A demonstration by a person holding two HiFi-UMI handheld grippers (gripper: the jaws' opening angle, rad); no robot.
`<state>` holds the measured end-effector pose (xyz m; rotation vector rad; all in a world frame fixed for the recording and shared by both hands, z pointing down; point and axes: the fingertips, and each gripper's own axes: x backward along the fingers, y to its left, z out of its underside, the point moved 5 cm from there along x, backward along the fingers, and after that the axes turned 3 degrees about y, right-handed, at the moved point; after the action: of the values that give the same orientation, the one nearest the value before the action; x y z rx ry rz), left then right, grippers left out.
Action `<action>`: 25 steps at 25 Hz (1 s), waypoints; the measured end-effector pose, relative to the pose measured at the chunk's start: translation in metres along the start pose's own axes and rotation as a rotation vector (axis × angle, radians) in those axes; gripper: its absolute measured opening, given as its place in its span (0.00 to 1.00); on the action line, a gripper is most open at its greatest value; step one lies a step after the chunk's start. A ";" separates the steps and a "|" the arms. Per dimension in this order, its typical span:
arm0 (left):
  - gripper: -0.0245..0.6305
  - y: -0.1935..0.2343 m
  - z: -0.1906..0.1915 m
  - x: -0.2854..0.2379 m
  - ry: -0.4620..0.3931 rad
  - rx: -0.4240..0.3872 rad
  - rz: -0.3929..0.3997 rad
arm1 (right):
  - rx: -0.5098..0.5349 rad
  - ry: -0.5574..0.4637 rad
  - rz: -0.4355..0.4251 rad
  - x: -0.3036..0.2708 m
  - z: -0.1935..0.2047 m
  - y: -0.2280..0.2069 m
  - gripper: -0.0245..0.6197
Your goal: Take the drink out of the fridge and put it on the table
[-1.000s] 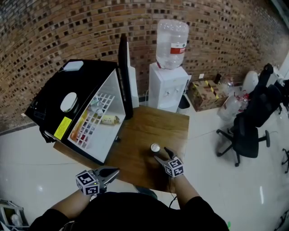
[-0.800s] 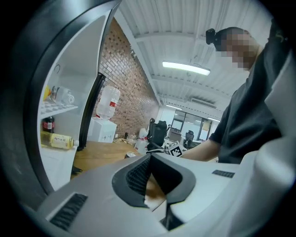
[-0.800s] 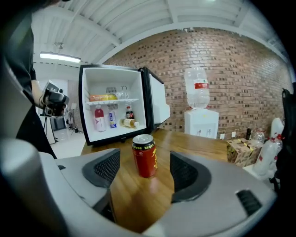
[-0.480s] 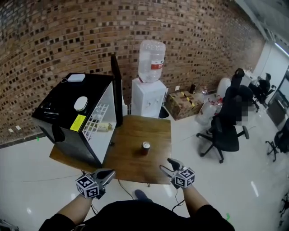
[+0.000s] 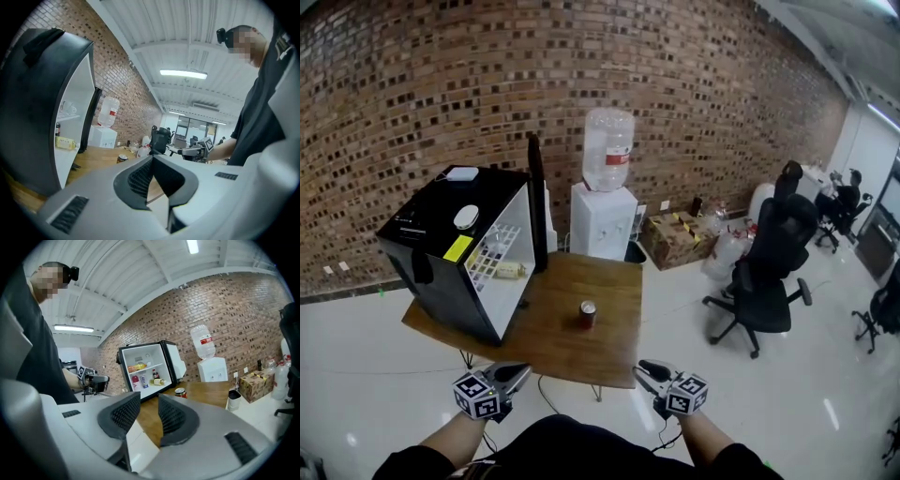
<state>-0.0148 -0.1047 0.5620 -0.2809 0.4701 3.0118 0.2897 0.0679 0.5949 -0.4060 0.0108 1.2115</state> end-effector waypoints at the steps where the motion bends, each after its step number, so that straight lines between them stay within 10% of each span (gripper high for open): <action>1: 0.03 -0.010 0.002 -0.004 -0.008 0.006 -0.019 | -0.005 0.011 -0.023 0.010 0.007 0.003 0.20; 4: 0.03 -0.046 0.012 -0.015 -0.035 0.031 -0.062 | -0.030 0.045 -0.086 0.041 0.029 0.008 0.02; 12: 0.03 -0.115 0.036 -0.013 -0.037 0.039 -0.081 | -0.069 0.070 -0.138 0.079 0.050 0.018 0.02; 25: 0.03 -0.076 0.051 0.115 -0.051 -0.045 -0.117 | -0.063 0.000 -0.038 0.024 0.046 0.112 0.03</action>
<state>-0.1275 -0.0114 0.5650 -0.2253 0.3690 2.9109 0.1874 0.1365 0.5983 -0.4593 -0.0352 1.1764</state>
